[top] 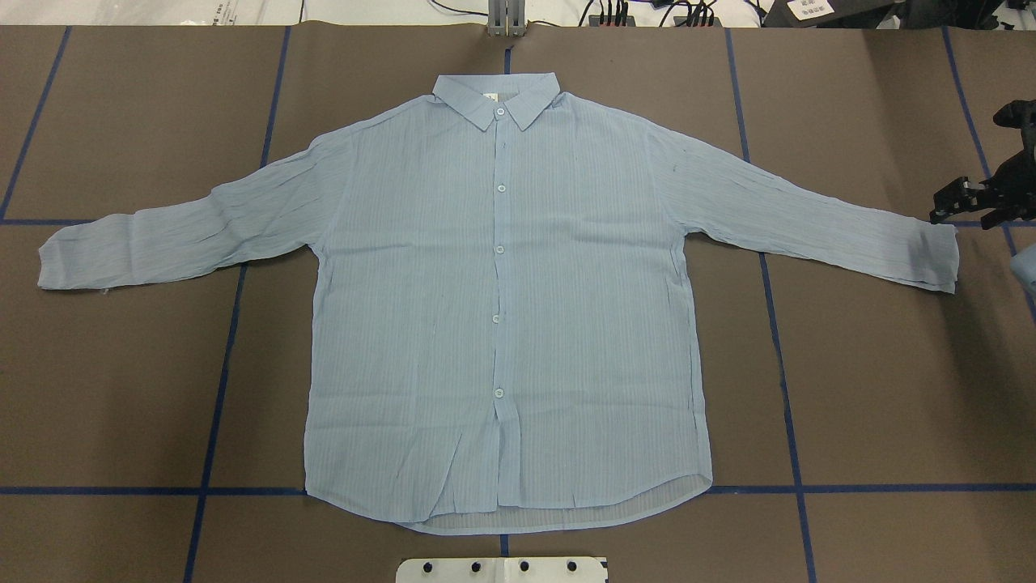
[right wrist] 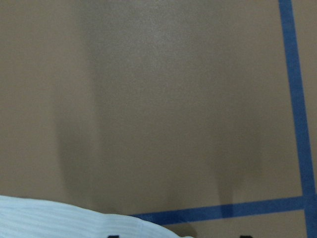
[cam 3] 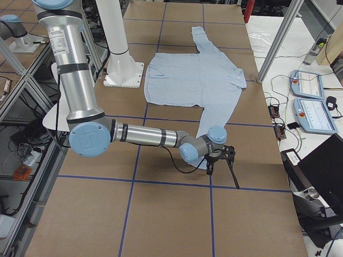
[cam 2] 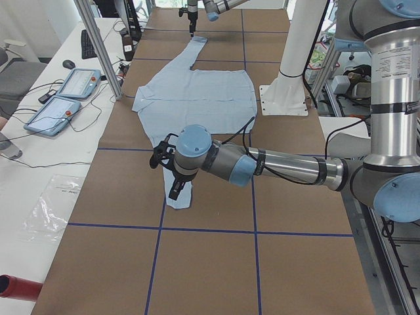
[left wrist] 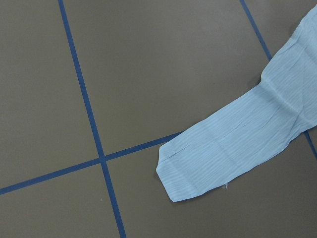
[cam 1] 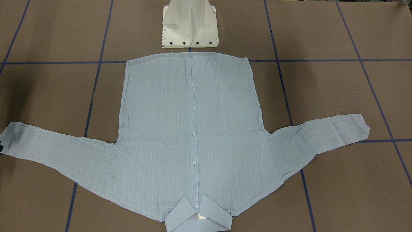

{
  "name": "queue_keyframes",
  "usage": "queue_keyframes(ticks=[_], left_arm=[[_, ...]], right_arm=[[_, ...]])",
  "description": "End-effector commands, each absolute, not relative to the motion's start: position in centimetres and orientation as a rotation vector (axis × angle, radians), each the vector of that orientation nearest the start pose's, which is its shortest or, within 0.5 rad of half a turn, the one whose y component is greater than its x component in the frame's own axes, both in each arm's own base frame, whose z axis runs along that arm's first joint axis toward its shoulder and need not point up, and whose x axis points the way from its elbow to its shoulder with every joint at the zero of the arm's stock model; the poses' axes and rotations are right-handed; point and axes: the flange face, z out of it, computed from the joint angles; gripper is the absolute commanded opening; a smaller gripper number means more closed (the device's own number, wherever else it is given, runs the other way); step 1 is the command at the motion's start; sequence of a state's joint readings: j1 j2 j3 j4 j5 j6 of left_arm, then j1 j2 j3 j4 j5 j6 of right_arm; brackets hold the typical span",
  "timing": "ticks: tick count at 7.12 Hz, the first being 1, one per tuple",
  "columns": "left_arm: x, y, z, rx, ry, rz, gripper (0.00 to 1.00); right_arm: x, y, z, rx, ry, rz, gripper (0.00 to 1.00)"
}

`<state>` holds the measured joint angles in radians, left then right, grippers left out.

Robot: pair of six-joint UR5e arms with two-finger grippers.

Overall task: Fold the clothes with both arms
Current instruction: 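Move the right gripper toward the cuff of the sleeve nearest it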

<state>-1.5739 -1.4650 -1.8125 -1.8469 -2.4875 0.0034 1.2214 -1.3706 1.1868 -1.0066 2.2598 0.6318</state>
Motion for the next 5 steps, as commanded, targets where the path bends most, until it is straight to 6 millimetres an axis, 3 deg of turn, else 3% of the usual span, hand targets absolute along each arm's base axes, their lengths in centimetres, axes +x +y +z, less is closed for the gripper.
queue_keyframes(ticks=[1,4,5], left_arm=[[-5.56,-45.92,54.88,0.384,0.903,0.189,1.00],[-5.56,-45.86,54.95,0.382,0.903,0.188,1.00],[-5.56,-45.80,54.94,0.383,0.902,0.190,1.00]], right_arm=[[-13.83,-57.69,69.25,-0.024,-0.781,0.139,0.85],[-14.67,-57.36,69.58,-0.041,-0.786,0.127,0.79],[-14.64,-57.33,69.74,-0.043,-0.784,0.128,0.57]])
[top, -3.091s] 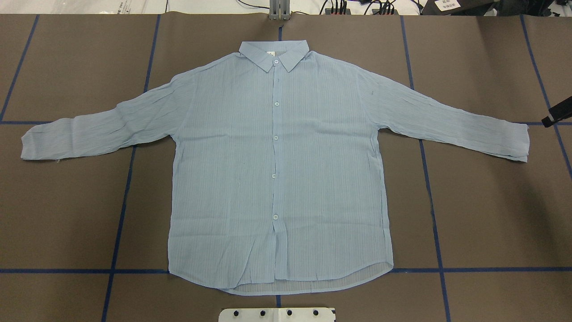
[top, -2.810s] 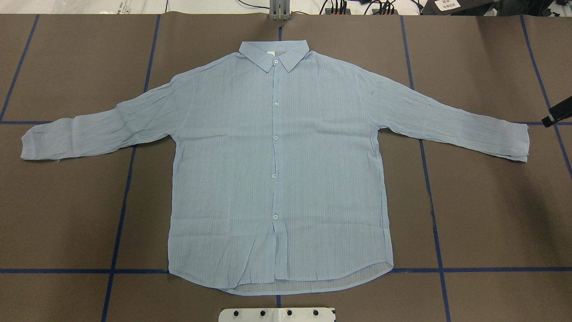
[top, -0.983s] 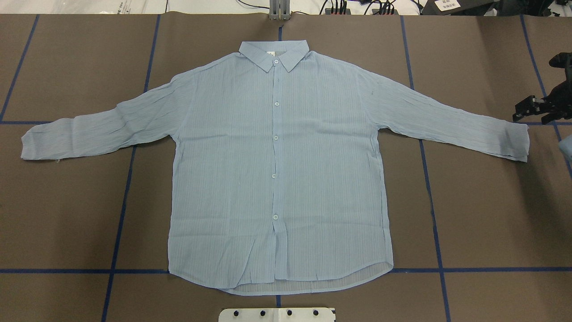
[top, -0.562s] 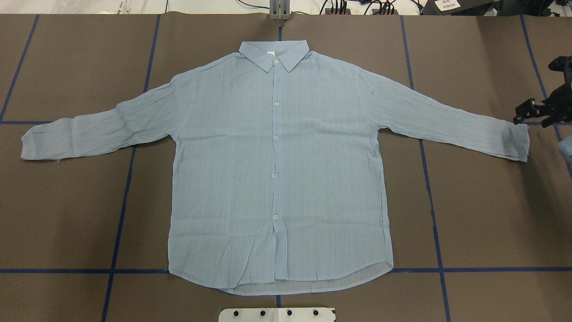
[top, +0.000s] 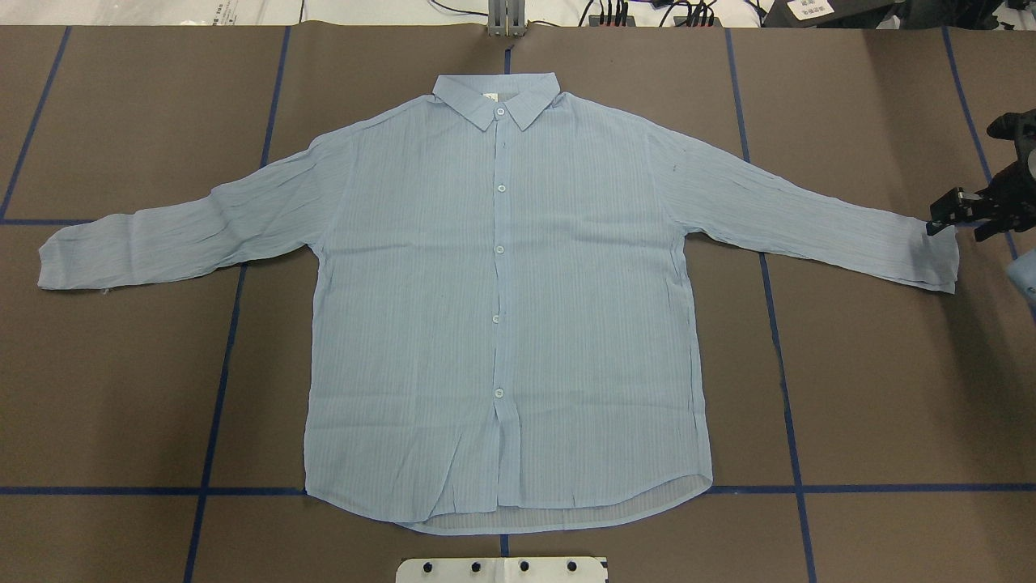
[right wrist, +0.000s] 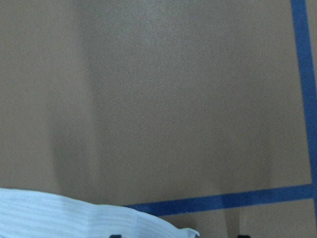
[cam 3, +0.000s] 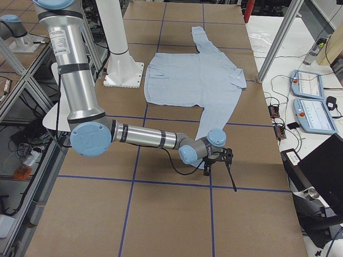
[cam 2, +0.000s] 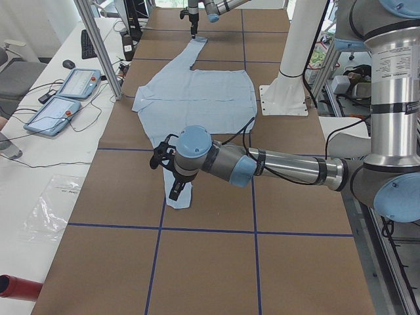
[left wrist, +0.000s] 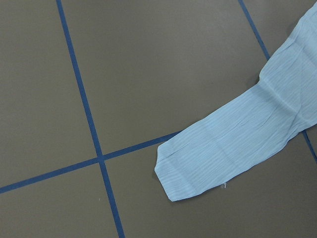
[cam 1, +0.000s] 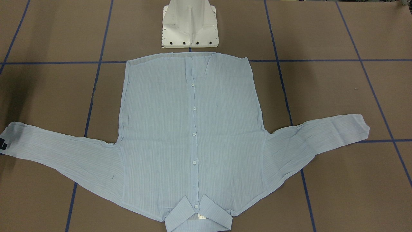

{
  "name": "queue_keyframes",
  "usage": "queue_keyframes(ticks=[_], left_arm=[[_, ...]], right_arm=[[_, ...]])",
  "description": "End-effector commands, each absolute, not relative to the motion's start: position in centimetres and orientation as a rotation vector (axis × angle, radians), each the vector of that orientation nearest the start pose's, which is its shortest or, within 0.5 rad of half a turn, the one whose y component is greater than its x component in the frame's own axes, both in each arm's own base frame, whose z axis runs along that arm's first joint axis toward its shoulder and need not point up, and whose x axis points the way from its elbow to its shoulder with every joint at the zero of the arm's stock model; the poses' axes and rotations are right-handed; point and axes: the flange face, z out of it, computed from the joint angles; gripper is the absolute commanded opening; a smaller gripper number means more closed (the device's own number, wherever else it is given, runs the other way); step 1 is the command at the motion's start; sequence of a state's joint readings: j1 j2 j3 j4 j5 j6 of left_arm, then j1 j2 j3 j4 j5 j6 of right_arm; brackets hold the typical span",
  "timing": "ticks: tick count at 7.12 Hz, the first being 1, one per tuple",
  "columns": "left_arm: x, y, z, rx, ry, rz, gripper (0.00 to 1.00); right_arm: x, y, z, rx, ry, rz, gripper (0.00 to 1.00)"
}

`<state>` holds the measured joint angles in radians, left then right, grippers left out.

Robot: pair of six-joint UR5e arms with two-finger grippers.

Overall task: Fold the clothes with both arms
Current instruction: 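Move the right gripper toward the cuff of the sleeve nearest it, then grasp the sleeve cuff nearest the right gripper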

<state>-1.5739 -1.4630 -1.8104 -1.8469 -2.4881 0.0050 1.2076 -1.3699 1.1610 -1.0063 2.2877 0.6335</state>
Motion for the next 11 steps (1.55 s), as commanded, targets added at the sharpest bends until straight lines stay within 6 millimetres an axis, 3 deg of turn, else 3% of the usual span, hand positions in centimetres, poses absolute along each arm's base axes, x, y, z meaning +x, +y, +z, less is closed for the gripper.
queue_keyframes(ticks=[1,2,3,5,7,8,9,10,11], left_arm=[[-5.6,-45.7,54.8,0.386,0.902,0.188,1.00],[-5.6,-45.7,54.8,0.387,0.900,0.190,1.00],[-5.6,-45.5,54.8,0.384,0.902,0.188,1.00],[-5.6,-45.3,55.0,0.381,0.902,0.187,1.00],[-5.6,-45.3,55.0,0.381,0.903,0.188,1.00],[-5.6,-45.3,55.0,0.381,0.903,0.188,1.00],[-5.6,-45.3,54.7,0.385,0.904,0.190,1.00],[-5.5,-45.3,54.5,0.388,0.920,0.198,1.00],[-5.4,-45.3,54.4,0.399,0.921,0.205,1.00]], right_arm=[[-14.6,-57.3,69.9,-0.045,-0.785,0.128,0.20],[-14.8,-57.4,69.7,-0.048,-0.790,0.125,0.00],[-15.0,-57.6,69.4,-0.046,-0.795,0.121,0.00],[-15.6,-58.3,66.5,-0.047,-0.875,0.097,0.00],[-16.6,-58.5,57.8,-0.044,-0.986,0.187,0.00],[-20.0,-57.3,53.8,-0.082,-1.023,0.229,0.00],[-27.0,-56.6,48.2,-0.141,-1.048,0.264,0.00],[-32.2,-57.3,42.7,-0.173,-1.067,0.343,0.00],[-36.5,-57.3,39.2,-0.184,-1.062,0.419,0.00]])
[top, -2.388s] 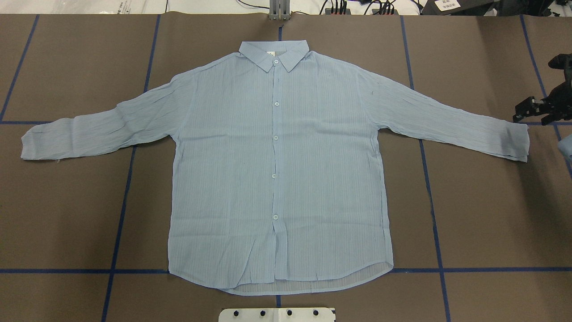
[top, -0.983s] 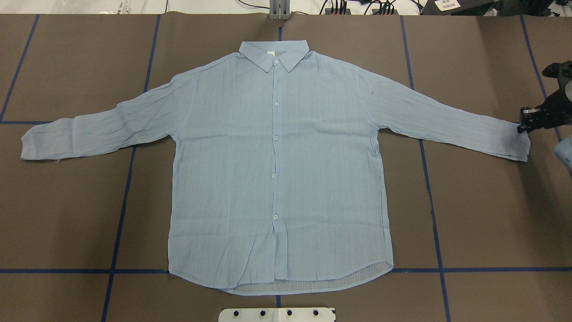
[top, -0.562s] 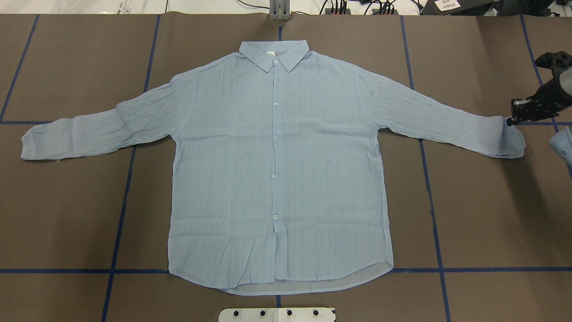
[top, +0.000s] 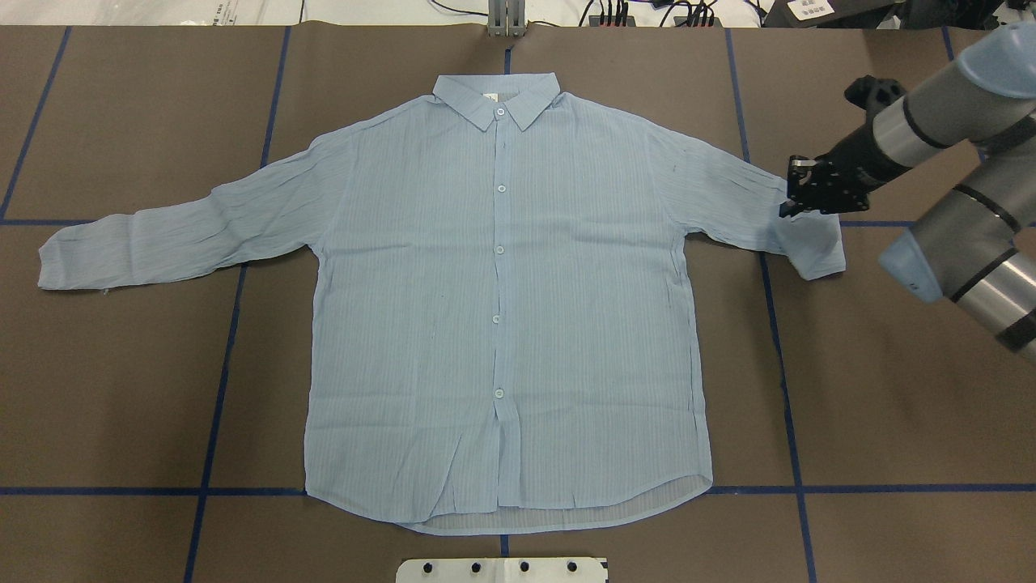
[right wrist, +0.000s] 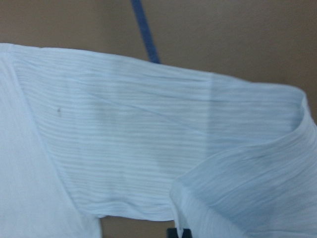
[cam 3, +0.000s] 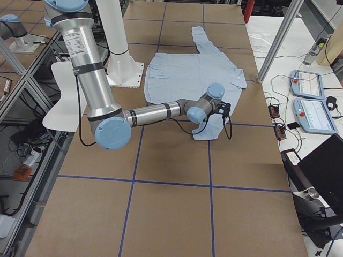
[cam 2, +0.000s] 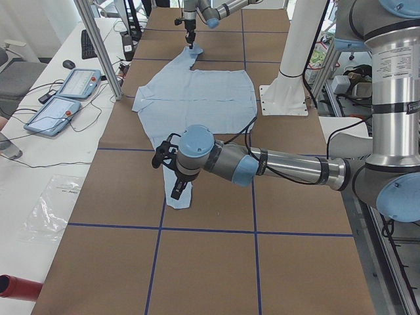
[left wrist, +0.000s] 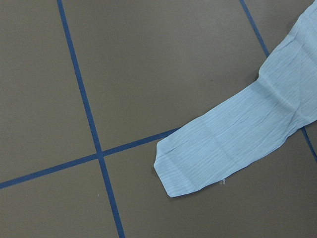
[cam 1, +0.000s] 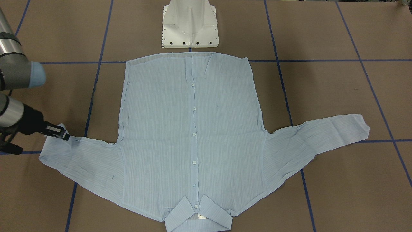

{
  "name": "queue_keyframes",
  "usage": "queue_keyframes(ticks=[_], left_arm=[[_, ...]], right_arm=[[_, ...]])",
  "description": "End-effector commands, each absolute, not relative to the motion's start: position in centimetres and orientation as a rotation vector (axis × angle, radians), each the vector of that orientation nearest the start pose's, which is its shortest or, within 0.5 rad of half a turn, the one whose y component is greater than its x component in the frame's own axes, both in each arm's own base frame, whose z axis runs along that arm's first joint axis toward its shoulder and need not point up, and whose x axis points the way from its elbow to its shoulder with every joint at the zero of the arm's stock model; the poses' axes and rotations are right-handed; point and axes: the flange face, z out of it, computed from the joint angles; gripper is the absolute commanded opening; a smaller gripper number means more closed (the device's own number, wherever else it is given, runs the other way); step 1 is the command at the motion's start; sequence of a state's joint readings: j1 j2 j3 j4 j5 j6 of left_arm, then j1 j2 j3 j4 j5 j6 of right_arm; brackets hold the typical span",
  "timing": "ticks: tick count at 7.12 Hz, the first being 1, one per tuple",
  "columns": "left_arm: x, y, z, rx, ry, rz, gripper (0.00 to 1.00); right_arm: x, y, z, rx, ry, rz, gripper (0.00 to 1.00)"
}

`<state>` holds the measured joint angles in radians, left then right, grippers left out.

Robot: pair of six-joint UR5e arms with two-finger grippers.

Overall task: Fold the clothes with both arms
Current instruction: 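Fold the held sleeve with the right gripper across the shirt chest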

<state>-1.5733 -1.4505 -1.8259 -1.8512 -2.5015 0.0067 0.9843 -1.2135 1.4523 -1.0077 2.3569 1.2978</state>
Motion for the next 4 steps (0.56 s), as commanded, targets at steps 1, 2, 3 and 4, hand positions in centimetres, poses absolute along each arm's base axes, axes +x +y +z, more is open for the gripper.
queue_keyframes(ticks=[1,2,3,4], left_arm=[[-5.2,-45.3,54.4,0.393,0.923,0.205,1.00],[-5.1,-45.4,54.5,0.391,0.923,0.205,1.00],[-5.0,-45.4,54.3,0.394,0.936,0.212,1.00],[-4.9,-45.6,54.2,0.413,0.934,0.229,1.00]], right_arm=[[-40.3,-59.0,34.5,-0.163,-1.080,0.482,0.00],[-44.1,-60.6,30.3,-0.191,-1.094,0.557,0.00],[-49.9,-62.1,24.0,-0.133,-1.105,0.572,0.00],[-55.9,-62.2,19.2,-0.151,-1.090,0.685,0.00]])
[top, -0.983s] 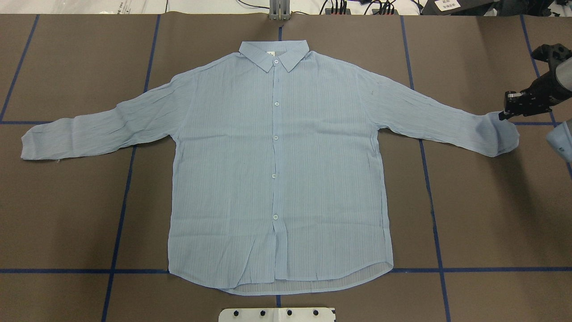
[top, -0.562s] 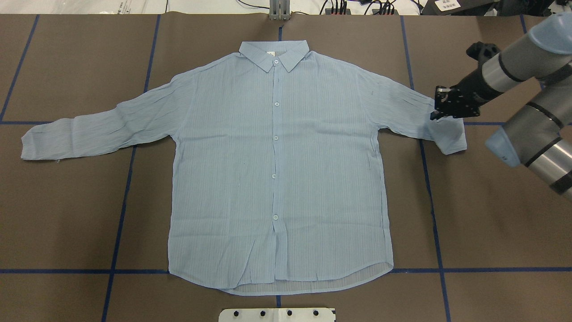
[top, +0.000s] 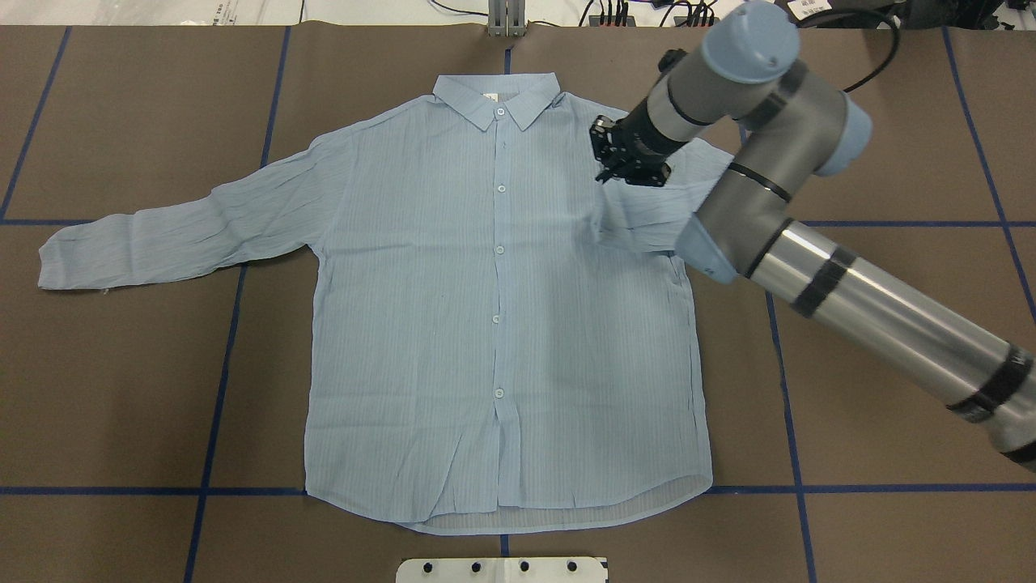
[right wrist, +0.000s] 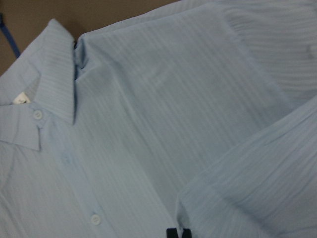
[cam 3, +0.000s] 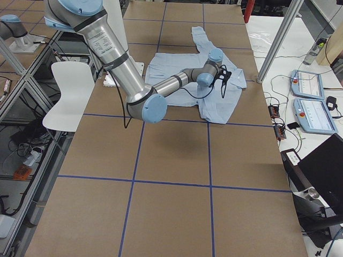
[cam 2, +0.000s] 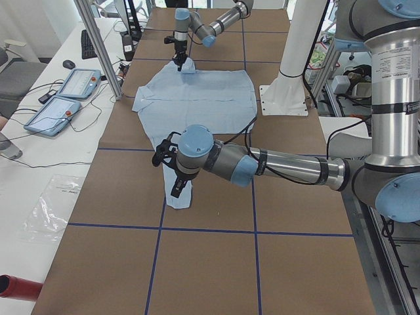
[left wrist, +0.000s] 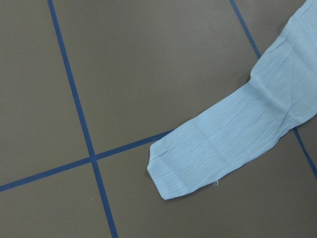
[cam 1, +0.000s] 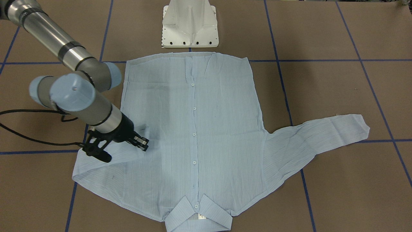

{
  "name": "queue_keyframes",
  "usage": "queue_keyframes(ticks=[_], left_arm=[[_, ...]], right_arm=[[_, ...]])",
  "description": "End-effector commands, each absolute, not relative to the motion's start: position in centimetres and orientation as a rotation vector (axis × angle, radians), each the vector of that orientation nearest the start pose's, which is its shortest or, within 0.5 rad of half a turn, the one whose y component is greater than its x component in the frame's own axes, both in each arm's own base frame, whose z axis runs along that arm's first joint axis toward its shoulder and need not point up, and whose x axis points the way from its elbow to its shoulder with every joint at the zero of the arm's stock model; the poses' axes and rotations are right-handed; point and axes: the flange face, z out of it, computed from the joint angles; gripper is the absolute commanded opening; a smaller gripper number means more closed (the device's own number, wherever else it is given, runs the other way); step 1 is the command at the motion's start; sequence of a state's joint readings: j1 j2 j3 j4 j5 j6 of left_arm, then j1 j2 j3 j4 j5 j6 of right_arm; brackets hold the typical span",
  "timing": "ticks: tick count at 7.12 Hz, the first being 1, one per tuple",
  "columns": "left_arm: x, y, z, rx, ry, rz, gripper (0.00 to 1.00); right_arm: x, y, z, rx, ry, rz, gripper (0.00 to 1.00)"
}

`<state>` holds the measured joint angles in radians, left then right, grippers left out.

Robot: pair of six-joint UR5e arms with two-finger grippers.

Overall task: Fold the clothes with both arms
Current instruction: 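Fold the held sleeve with the right gripper across the shirt chest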

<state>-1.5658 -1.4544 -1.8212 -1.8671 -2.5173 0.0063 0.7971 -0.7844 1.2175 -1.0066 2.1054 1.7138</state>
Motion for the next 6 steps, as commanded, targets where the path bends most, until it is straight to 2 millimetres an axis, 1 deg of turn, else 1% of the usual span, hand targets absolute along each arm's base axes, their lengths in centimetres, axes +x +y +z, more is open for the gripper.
queue_keyframes(ticks=[1,2,3,4,5,6], left_arm=[[-4.2,-45.8,53.7,0.449,0.934,0.263,1.00],[-3.4,-46.0,53.7,0.447,0.936,0.284,1.00],[-3.3,-45.5,53.7,0.436,0.941,0.276,1.00],[-3.3,-44.5,54.8,0.420,0.940,0.269,1.00],[-3.3,-44.5,54.8,0.423,0.935,0.271,1.00],[-3.3,-44.9,54.6,0.429,0.931,0.274,1.00]], right_arm=[[-59.4,-61.5,16.0,-0.127,-1.089,0.724,0.00],[-61.4,-60.8,14.2,-0.119,-1.093,0.760,0.00],[-63.3,-60.2,12.9,-0.097,-1.086,0.771,0.00],[-63.6,-60.3,11.8,-0.104,-1.096,0.789,0.00],[-63.7,-60.6,10.9,-0.112,-1.136,0.846,0.00],[-65.0,-60.5,10.4,-0.102,-1.133,0.874,0.00]])
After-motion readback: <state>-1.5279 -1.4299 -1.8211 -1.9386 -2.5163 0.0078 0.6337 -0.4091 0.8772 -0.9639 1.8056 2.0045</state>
